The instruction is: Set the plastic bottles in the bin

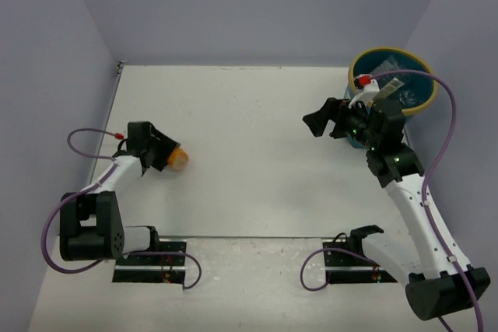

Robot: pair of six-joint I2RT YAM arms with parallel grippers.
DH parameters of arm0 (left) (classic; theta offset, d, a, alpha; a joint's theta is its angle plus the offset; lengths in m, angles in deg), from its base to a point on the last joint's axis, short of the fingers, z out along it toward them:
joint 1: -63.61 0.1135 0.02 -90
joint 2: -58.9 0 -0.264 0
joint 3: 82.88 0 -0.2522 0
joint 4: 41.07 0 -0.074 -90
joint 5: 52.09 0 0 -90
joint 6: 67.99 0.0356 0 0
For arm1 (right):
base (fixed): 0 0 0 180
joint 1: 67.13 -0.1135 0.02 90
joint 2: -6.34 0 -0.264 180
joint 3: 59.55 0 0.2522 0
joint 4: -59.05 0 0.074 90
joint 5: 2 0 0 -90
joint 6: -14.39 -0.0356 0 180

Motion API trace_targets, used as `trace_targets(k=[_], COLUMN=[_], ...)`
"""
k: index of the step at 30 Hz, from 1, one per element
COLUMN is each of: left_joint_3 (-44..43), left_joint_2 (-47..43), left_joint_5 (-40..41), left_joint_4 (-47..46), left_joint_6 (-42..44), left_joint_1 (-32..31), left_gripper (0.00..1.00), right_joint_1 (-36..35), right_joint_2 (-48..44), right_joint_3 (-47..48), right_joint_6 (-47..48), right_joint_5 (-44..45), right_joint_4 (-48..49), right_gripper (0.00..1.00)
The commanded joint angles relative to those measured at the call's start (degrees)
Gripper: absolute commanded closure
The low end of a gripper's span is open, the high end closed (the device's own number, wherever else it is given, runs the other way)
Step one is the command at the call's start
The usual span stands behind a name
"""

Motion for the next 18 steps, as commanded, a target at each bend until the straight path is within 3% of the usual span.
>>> trace_targets(k=[1,3,6,9,12,18], left_joint_3=[-11.4,-13.2,-13.3,-12.0,-10.2,-6.3], left_joint_2=[0.1,0.1,-0.8,-2.3,-4.8,-9.2], left_joint_5=[-16.8,-17.9,-21.7,-22.0,-25.2,-30.7], left_joint_4=[-8.0,-9.9,-14.9,-19.3,-22.9,-28.3], left_joint_6=[27.2,30.3,33.6,34.4,35.1,33.7], left_joint_1=[-17.6,-25.9,-32.2,-34.4,-36.5,-37.5], left_gripper=[0.89,0.93,0.94,1.00,1.00,1.00], right_joint_1=[-3.4,-4.7,-7.1,-8.6,-9.7,-12.3], right_joint_2=[0.4,1.9,4.0,4.8,4.6,5.3], right_joint_3=[-3.7,-5.1,-7.1,-7.8,-9.7,-13.5], right_joint_6=[-3.4,-4.8,-8.4,-10.9,-16.4,-22.4], right_joint_5=[-13.1,-17.7,-21.1,-21.0,-15.5,-13.0], right_joint_4=[8.3,12.1,17.4,21.7,25.5,34.2], right_gripper=[0.01,0.01,0.01,0.01,0.01,0.01])
